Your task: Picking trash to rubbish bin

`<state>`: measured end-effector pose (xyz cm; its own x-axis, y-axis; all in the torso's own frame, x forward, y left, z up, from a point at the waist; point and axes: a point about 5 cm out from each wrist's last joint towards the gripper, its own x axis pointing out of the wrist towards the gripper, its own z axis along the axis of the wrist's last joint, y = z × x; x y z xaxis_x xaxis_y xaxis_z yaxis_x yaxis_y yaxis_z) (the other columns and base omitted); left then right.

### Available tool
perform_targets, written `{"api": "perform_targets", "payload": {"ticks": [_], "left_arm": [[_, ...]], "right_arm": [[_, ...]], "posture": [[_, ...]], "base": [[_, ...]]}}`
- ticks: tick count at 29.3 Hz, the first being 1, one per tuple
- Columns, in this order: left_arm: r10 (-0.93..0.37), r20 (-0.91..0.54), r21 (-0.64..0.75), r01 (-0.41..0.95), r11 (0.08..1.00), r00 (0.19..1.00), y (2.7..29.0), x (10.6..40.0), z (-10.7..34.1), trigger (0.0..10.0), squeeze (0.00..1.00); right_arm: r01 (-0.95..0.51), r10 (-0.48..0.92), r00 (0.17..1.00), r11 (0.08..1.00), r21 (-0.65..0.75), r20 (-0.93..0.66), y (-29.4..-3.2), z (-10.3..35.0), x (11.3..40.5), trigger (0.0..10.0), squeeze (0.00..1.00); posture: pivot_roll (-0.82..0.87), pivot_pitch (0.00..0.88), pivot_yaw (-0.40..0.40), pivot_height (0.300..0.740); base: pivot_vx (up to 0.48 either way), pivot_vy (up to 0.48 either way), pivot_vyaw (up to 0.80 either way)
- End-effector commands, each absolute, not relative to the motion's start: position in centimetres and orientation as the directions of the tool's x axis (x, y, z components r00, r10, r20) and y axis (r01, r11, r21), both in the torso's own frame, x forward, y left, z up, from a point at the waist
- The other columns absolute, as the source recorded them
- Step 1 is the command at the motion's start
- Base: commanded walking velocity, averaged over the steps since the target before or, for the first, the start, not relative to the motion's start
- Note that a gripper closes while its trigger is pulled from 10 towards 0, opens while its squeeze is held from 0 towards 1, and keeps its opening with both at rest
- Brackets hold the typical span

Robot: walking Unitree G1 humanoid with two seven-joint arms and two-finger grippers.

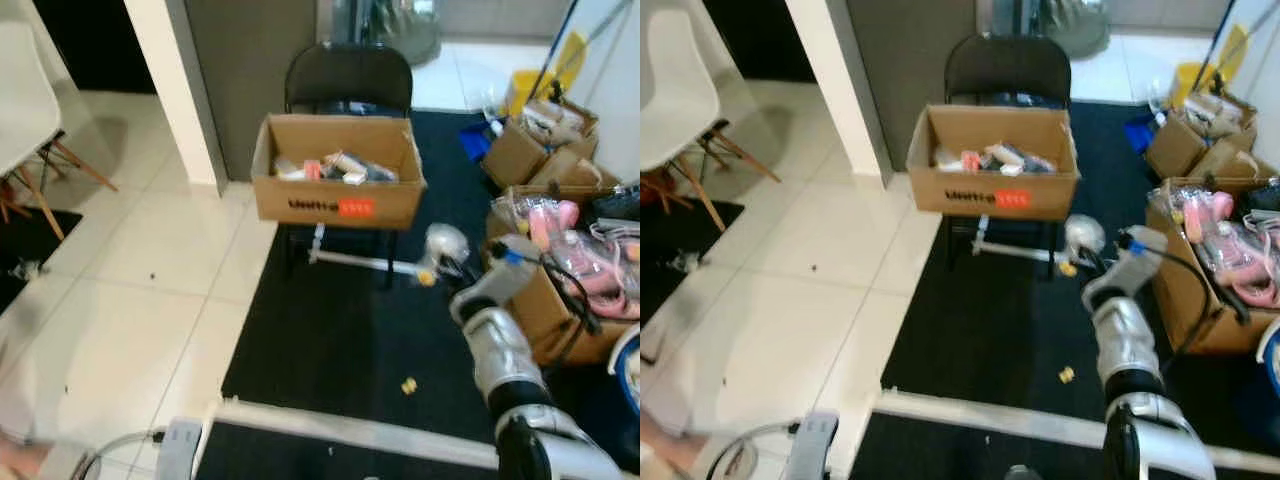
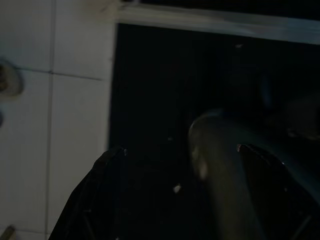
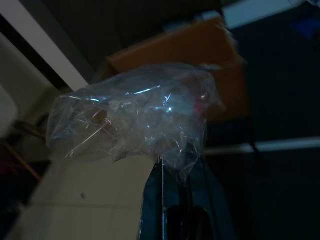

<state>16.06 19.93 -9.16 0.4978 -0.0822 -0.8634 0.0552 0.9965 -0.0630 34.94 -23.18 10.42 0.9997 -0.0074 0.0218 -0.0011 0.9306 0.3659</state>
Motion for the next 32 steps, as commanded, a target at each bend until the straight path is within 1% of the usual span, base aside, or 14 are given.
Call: {"api": "perform_targets", "payload": {"ticks": [1,5,32], "left_arm": [[-0.068,-0.881,-0.053,0.045,0.998,0.468,20.53,15.19,-9.43,10.0,0.00],[-0.069,-0.882,-0.053,0.046,0.998,0.467,20.52,15.15,-9.45,10.0,0.00],[-0.071,-0.883,-0.053,0.051,0.997,0.465,20.52,15.16,-9.45,10.0,0.00]], "right_arm": [[0.001,0.010,1.000,0.924,0.383,-0.027,-22.46,9.02,34.43,10.0,0.00],[0.008,0.002,1.000,0.919,0.393,-0.026,-22.54,8.99,34.39,10.0,0.00],[-0.005,0.010,1.000,0.920,0.391,-0.012,-22.10,9.24,34.58,10.0,0.00]], "posture": [[-0.01,0.084,0.072,0.740],[-0.01,0.084,0.072,0.740],[-0.01,0.084,0.076,0.740]], "base": [[0.266,0.000,-0.80],[0.295,0.000,-0.75],[0.307,0.000,0.00]]}}
